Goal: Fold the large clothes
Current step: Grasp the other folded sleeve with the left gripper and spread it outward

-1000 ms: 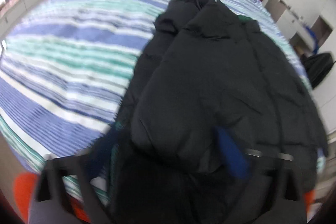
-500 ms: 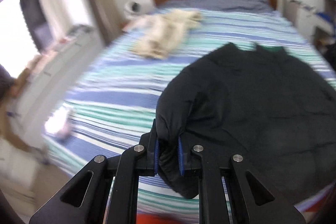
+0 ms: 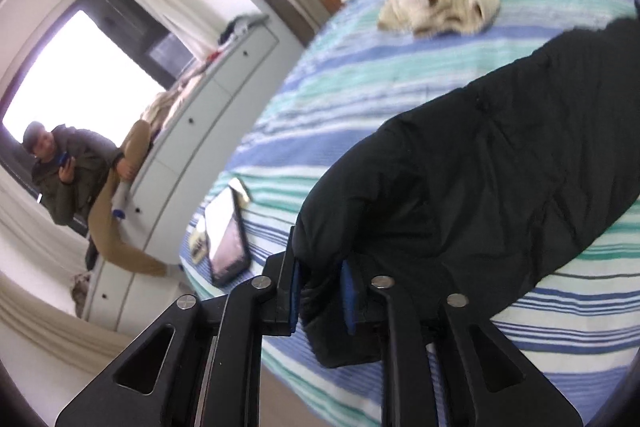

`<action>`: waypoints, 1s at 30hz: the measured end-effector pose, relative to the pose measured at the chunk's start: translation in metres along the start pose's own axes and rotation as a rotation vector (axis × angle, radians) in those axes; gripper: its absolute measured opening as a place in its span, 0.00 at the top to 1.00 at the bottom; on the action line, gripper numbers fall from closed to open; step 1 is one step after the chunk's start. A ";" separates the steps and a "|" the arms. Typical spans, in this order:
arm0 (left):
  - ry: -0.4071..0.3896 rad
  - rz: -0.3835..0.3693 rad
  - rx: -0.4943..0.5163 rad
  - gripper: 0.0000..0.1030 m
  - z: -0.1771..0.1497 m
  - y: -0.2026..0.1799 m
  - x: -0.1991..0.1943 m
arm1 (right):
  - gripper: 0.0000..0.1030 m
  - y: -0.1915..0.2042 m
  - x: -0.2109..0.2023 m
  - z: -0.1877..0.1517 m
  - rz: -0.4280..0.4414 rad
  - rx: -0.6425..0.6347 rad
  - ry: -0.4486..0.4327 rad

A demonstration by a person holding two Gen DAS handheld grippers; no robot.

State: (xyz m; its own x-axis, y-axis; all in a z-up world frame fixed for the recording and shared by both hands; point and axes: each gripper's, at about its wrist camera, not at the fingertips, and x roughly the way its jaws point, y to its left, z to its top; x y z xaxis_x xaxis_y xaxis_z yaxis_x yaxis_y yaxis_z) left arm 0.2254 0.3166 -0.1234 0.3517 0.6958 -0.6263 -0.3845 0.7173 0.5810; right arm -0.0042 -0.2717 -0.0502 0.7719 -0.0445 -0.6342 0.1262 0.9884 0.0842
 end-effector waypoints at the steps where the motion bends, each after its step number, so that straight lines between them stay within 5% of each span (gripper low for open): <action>1: 0.012 0.022 0.007 0.63 -0.001 -0.006 0.004 | 0.42 0.001 0.000 0.000 0.003 0.000 0.006; 4: 0.013 0.061 -0.012 0.17 -0.012 -0.006 0.006 | 0.42 0.004 0.001 -0.001 0.002 -0.008 0.013; 12: -0.043 -0.120 -0.112 0.12 -0.043 0.013 -0.048 | 0.42 0.007 0.011 -0.005 0.000 -0.023 0.052; 18: -0.060 -0.419 -0.167 0.08 -0.064 0.008 -0.105 | 0.40 -0.003 0.024 -0.006 0.028 0.020 0.103; 23: -0.022 -0.766 -0.071 0.05 -0.092 -0.038 -0.150 | 0.28 -0.032 0.032 -0.006 -0.004 0.061 0.146; 30: 0.013 -0.842 0.108 0.05 -0.114 -0.113 -0.174 | 0.28 -0.070 0.066 -0.023 0.105 0.206 0.278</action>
State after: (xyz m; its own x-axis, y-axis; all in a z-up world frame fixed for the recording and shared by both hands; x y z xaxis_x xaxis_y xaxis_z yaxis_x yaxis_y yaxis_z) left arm 0.1102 0.1105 -0.1394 0.4744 -0.0721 -0.8774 0.0850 0.9957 -0.0359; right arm 0.0240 -0.3410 -0.1155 0.5920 0.1251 -0.7962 0.1998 0.9342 0.2954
